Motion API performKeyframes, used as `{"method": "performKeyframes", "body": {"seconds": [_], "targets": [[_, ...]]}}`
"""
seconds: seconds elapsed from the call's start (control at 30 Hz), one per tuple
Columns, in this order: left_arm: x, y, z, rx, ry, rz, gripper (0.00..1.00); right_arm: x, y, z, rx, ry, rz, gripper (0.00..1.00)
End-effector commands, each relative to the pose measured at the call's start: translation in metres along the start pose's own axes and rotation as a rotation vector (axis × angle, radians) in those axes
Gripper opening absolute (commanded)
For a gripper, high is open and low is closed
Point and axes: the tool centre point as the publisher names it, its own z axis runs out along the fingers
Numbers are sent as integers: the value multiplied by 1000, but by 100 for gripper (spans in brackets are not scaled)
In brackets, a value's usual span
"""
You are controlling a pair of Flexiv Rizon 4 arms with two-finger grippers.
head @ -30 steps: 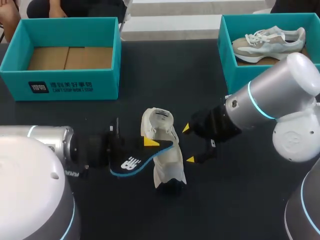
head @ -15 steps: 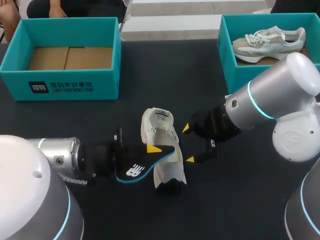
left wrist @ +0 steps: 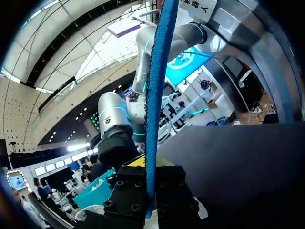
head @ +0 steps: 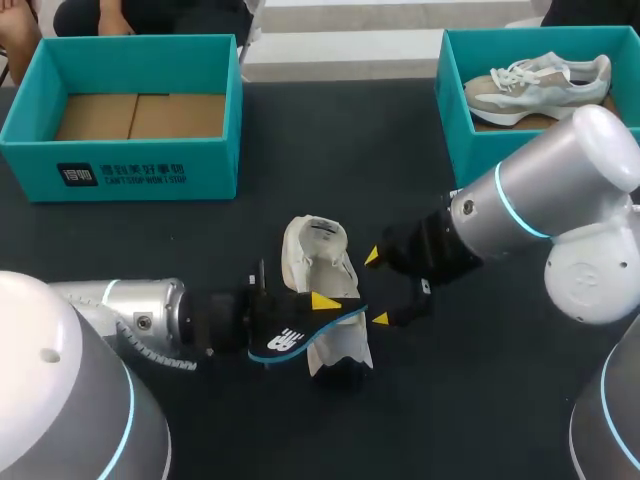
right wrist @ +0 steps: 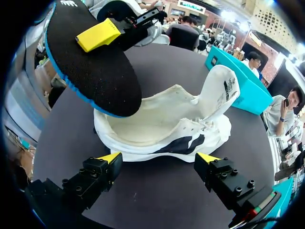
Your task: Take the shoe out of the shoebox, open the shoe tongue, remove and reinsert the insole, then place the shoe into the shoebox
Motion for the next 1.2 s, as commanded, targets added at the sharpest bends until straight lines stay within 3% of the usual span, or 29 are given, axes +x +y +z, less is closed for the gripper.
{"method": "performKeyframes", "body": {"seconds": [0.03,1.2], "targets": [[-1,16,16,17,18,-1,0,1,0,1,-1,-2,0,100],[-1,94,-9,-123,-39,-65,0,1,0,1,-1,-2,0,100]]}}
